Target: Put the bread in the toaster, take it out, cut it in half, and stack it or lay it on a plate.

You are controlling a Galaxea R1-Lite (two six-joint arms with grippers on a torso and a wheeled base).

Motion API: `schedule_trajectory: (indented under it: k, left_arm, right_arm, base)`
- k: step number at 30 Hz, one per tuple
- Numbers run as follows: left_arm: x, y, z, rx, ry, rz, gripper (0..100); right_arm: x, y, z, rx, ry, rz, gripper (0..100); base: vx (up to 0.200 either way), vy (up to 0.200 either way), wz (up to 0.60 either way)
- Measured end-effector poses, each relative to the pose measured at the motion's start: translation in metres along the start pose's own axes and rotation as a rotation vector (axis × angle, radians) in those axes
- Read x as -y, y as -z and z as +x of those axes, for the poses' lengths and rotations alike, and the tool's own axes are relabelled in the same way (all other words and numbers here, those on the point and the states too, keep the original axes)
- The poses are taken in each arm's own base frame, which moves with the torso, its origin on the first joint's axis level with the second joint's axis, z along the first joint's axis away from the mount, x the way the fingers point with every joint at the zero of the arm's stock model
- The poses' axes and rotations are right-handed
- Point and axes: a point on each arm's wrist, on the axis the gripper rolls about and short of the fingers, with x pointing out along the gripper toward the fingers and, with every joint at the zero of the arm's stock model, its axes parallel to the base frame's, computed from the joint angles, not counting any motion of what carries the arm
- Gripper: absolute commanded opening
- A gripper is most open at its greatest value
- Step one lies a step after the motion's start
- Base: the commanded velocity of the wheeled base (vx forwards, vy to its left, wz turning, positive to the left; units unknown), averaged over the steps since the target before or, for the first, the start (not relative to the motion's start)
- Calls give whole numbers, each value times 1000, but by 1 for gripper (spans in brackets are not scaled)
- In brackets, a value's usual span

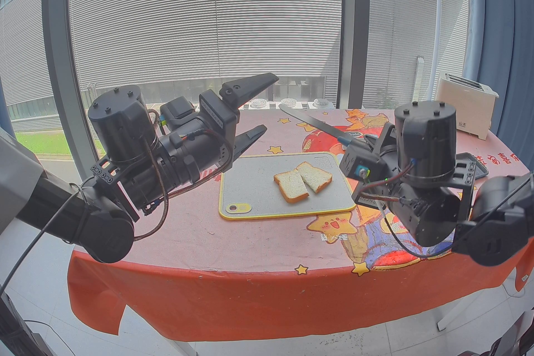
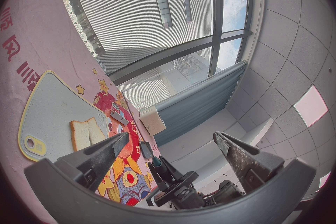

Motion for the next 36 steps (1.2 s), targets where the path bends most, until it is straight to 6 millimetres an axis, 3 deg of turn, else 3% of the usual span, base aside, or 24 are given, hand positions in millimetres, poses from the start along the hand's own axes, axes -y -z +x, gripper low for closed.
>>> schedule_trajectory:
  k: [11,18,23,27,32,36]
  left_arm:
    - [3,1,-3,-1,14,17,100]
    - [2,1,-8,-1,1,93,100]
    - [4,2,-14,-8,-18,181,100]
    - [8,3,-23,-31,-61,306,100]
    - [21,2,-37,-66,-119,393,100]
    - [30,-5,-47,-95,-184,471,100]
  right_arm:
    - [41,-11,-12,120,-141,644,0]
    - [54,-9,-8,144,-329,919,0]
    - [63,-4,-8,92,-529,1053,0]
    - [83,9,-3,65,-652,1144,0]
    - [100,23,2,67,-683,1196,0]
    - [100,30,1,53,-684,1199,0]
  base:
    - [0,0,0]
    - [0,0,0]
    - [0,0,0]
    - [0,0,0]
    - [0,0,0]
    - [0,0,0]
